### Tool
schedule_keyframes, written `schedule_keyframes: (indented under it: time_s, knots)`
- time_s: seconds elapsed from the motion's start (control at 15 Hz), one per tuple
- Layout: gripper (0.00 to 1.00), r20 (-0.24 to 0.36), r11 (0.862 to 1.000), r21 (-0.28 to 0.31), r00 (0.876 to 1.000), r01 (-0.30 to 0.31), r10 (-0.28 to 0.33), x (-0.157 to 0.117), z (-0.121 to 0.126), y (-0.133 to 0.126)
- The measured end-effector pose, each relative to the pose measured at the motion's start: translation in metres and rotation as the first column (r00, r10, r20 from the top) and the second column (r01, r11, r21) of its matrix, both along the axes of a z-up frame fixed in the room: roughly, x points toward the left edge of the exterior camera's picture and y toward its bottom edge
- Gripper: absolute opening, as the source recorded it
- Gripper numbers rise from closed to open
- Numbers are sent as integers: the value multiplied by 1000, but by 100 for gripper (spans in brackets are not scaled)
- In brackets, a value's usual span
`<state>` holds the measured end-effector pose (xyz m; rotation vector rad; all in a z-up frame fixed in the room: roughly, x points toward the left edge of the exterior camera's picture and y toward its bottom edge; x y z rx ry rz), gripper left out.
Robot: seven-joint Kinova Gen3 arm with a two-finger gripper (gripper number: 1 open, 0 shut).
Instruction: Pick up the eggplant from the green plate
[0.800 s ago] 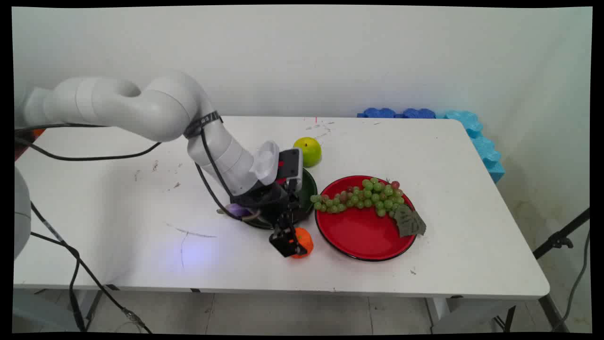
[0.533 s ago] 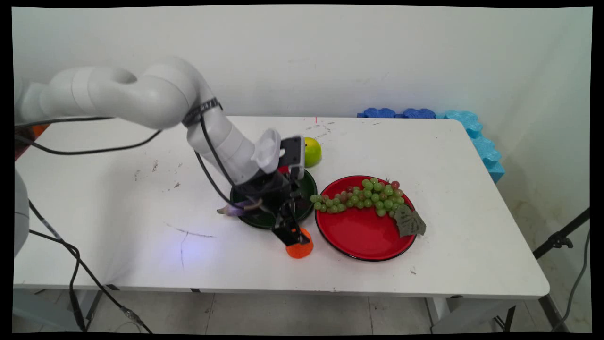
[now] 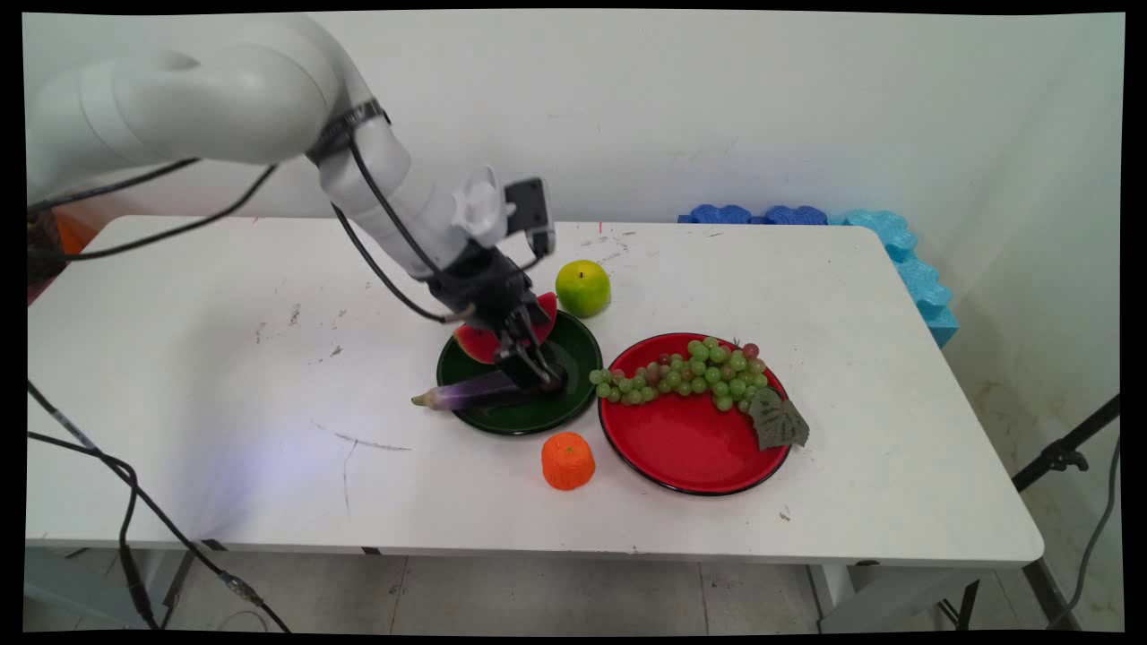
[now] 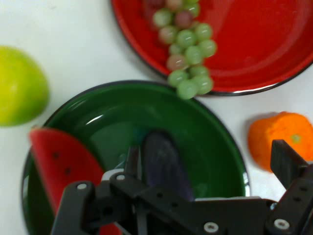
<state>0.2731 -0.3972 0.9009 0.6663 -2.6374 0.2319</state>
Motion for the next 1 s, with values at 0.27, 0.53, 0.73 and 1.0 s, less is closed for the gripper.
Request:
schedule_keyframes:
  time_s: [0.27,0.53,0.73,1.0]
  knots:
    - [100,39,995,8,994,-99,99,21,7,-3]
    - [100,67,978,37,977,-206,204,41,-5,2]
    - [100,78,963,56,962,-265,260,51,-19,7]
    - [100,72,950,74,952,-304,299,59,-41,12]
